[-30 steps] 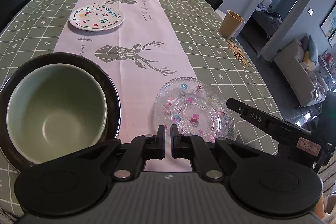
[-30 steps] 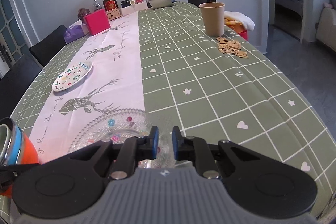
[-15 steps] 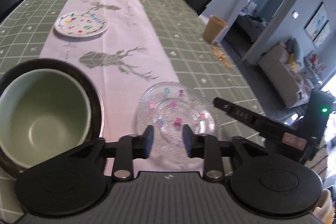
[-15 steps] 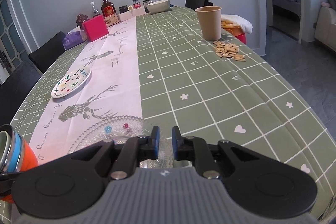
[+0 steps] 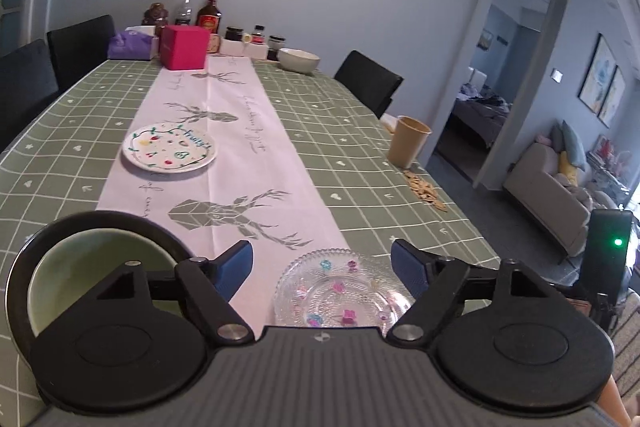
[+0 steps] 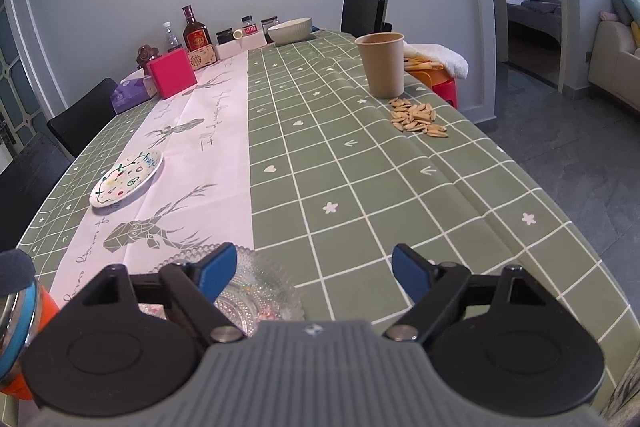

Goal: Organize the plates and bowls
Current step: 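Move both tools toward the white Fruity plate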

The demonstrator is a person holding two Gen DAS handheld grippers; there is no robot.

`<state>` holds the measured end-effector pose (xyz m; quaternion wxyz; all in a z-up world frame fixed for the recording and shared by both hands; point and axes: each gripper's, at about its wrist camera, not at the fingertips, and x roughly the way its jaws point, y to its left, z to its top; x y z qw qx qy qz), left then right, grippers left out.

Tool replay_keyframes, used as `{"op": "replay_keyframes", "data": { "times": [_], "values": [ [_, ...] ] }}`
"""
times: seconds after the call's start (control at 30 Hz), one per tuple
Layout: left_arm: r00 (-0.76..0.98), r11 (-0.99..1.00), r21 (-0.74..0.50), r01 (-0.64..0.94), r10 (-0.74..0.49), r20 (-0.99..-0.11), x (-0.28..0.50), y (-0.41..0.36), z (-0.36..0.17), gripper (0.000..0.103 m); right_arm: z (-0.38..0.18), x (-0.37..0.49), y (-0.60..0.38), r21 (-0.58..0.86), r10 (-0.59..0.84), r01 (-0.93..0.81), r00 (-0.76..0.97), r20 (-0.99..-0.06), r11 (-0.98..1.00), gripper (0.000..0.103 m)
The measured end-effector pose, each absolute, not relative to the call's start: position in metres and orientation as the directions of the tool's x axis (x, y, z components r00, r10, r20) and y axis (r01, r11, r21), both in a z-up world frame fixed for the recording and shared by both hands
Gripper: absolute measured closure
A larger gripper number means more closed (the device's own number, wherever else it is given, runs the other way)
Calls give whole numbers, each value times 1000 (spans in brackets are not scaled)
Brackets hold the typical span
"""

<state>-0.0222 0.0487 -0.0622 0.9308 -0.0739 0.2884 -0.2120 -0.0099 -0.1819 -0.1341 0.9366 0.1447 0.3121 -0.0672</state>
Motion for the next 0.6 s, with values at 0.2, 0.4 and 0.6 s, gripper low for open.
{"op": "replay_keyframes", "data": {
  "times": [0.2, 0.4, 0.6],
  "values": [
    [830, 938, -169, 303, -347, -436, -31, 47, -55, 9, -130, -14, -185, 267, -18, 199, 830, -557, 943, 3],
    [879, 970, -70, 231, -240, -412, -31, 47, -45, 9, -120, -12, -178, 294, 77, 98, 844, -531, 951, 3],
    [886, 987, -42, 158, -160, -435, -18, 61, -24, 9, -101, -4, -170, 243, 65, 81, 840, -538, 967, 3]
  ]
}}
